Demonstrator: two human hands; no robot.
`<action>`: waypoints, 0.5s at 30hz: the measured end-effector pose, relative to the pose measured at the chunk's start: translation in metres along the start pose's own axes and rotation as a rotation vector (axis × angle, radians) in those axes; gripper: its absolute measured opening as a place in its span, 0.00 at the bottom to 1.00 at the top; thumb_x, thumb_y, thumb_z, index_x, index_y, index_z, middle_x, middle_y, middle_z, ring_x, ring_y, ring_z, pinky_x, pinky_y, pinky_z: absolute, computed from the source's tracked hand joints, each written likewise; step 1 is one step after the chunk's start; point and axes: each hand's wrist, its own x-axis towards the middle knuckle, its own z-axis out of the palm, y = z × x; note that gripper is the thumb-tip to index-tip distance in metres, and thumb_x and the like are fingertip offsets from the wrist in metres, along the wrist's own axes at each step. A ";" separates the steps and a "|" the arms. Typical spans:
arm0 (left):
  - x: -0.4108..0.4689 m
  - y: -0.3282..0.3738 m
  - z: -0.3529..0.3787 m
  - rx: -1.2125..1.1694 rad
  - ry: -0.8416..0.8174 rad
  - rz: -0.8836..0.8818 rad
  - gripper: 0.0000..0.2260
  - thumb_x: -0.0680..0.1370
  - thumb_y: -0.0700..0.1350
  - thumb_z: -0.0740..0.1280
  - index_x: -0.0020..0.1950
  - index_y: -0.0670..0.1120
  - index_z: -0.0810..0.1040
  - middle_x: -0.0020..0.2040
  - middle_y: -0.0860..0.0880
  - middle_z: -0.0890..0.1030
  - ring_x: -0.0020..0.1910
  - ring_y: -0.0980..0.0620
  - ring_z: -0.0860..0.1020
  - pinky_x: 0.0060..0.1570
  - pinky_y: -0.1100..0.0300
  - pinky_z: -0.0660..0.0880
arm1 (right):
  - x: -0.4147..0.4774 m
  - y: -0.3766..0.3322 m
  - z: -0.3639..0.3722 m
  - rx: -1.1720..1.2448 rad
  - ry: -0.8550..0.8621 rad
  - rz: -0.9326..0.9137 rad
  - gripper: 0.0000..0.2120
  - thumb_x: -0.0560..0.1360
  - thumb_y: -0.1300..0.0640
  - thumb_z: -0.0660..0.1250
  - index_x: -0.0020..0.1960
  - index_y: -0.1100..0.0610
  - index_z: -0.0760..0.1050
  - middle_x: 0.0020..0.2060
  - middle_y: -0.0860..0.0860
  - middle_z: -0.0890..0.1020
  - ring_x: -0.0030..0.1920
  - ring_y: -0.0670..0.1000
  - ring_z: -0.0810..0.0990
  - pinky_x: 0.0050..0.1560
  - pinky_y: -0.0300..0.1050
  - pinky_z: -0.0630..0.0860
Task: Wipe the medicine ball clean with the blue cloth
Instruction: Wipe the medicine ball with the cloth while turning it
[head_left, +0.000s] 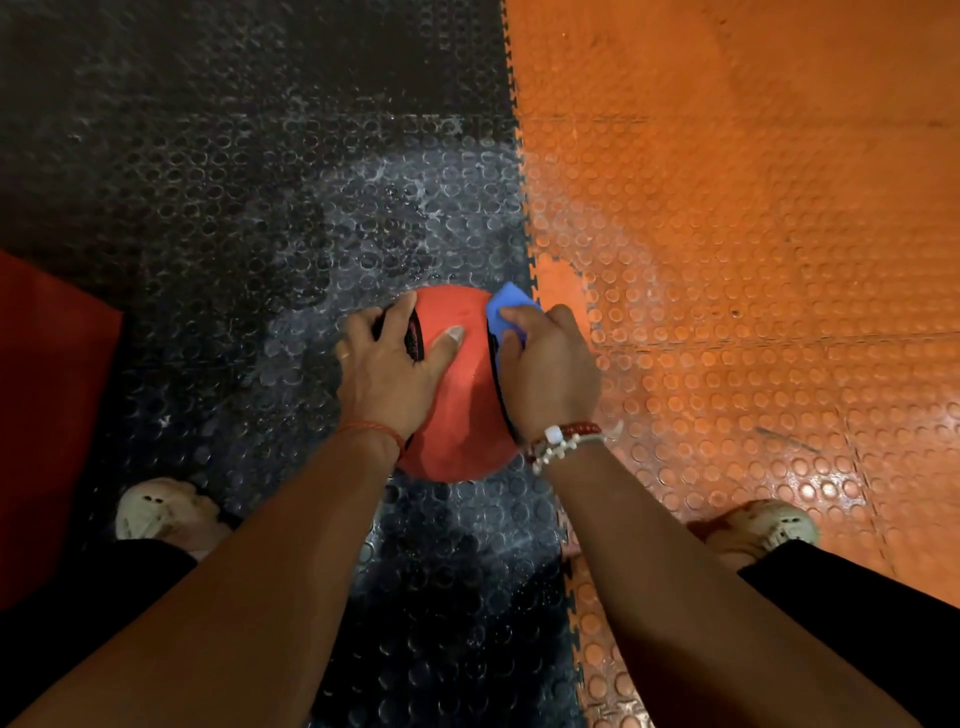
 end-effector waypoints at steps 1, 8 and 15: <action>0.001 0.002 0.000 -0.003 -0.003 -0.002 0.31 0.74 0.68 0.61 0.75 0.61 0.61 0.71 0.50 0.60 0.71 0.45 0.59 0.65 0.48 0.64 | 0.008 0.003 0.002 -0.053 -0.013 0.018 0.13 0.76 0.57 0.59 0.58 0.50 0.77 0.54 0.55 0.75 0.45 0.61 0.78 0.42 0.49 0.74; 0.004 0.002 0.001 -0.020 -0.002 -0.014 0.32 0.74 0.69 0.61 0.75 0.61 0.61 0.71 0.52 0.60 0.71 0.45 0.59 0.65 0.46 0.63 | 0.017 0.065 0.024 0.127 -0.146 0.519 0.13 0.75 0.62 0.57 0.50 0.63 0.79 0.51 0.63 0.81 0.51 0.62 0.79 0.46 0.45 0.71; 0.005 0.002 -0.001 -0.013 -0.011 -0.010 0.31 0.74 0.68 0.60 0.75 0.61 0.60 0.71 0.51 0.59 0.71 0.44 0.59 0.66 0.45 0.63 | -0.059 0.055 0.043 0.359 -0.001 0.785 0.10 0.76 0.61 0.59 0.47 0.60 0.79 0.40 0.58 0.82 0.41 0.58 0.79 0.43 0.46 0.74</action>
